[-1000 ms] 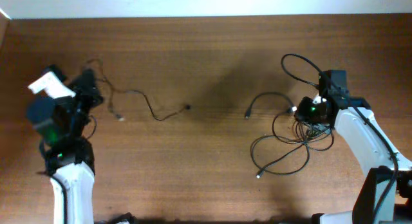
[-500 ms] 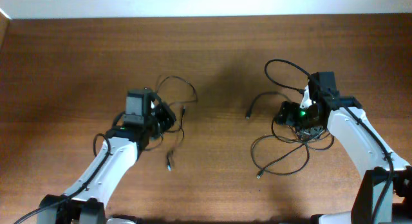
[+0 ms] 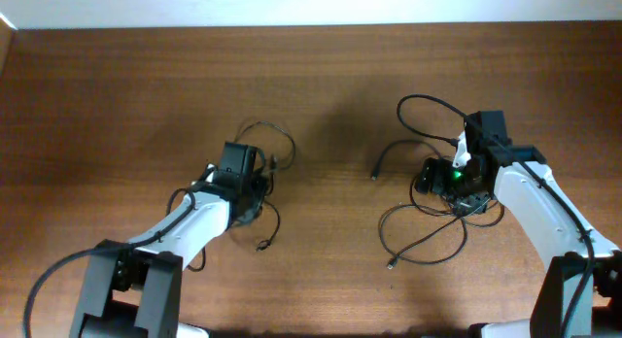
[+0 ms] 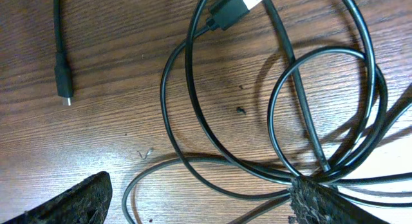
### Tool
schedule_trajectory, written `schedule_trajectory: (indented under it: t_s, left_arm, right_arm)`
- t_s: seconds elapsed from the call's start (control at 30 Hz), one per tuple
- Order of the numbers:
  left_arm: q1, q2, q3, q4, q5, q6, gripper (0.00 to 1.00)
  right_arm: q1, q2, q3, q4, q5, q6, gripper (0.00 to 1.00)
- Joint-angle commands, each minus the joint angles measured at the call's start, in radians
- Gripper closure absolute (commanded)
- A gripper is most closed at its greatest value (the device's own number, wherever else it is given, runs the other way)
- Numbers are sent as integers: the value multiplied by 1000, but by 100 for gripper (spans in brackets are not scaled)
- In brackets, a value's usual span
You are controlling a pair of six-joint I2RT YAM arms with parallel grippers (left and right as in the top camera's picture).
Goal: Untangle cables
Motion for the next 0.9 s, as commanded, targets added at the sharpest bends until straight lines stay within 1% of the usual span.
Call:
schedule_trajectory:
  t_s: [0.0,0.03,0.1,0.13,0.17,0.2,0.23,0.27,0.33,0.4,0.43,0.47,0.5,0.53,0.57,0.6,0.63,0.7,0.77,0.83,0.87]
  left_arm:
    - [-4,72,-25,-11,35,-23,59]
    - [-4,76,-25,-12,25,-22,70]
    - [-4,92,-26,-32,22,-13,100]
    - [-4,97,-26,-34,17,46,100]
    - [-4,98,-26,-30,-12,148,100]
    - [1,98,-25,-12,-81,266,100]
    - [24,98,-19,-8,-121,355,100]
    - [88,98,-3,-8,-126,439,100]
    - [208,98,26,-8,-126,530,100]
    - [362,98,51,-7,-127,616,100]
    - [461,98,55,-8,-126,684,100]
    - [517,98,55,-17,-127,731,100]
    - [577,98,55,-42,-134,764,100]
    - [626,98,55,-77,-155,758,100]
    - [669,98,55,-117,-165,727,100]
    - [730,98,55,-180,-164,652,100]
    - [769,98,55,-206,-164,621,100]
    - [834,78,55,-206,-164,623,100]
    - [888,11,57,-194,-155,668,100]
    - [899,-54,62,-174,-119,744,100]
    - [898,-98,63,-150,-71,795,96]
  right_arm:
    - [5,-9,-6,0,13,-15,10]
    - [5,-8,-9,-1,12,-15,10]
    - [5,-8,-13,-8,12,-15,10]
    - [5,-8,-13,-17,12,-15,10]
    - [5,-8,-14,-23,12,-16,10]
    - [5,-8,-14,-31,9,-25,10]
    - [6,-8,-15,-43,9,-30,10]
    - [6,-8,-21,-57,9,-41,10]
    - [5,-8,-27,-77,5,-53,11]
    - [5,-9,-28,-82,5,-51,12]
    - [5,-9,-28,-80,5,-51,12]
    - [5,-9,-28,-74,5,-51,12]
    - [5,-9,-28,-67,5,-51,12]
    - [6,-9,-28,-59,5,-51,12]
    - [6,-9,-28,-52,5,-51,12]
    - [6,-9,-28,-47,5,-51,12]
    - [6,-9,-28,-45,5,-52,12]
    - [6,-9,-28,-45,5,-52,12]
    - [6,-9,-28,-45,5,-52,12]
    - [5,-10,-28,-42,5,-52,12]
    - [5,-16,-28,-39,5,-51,12]
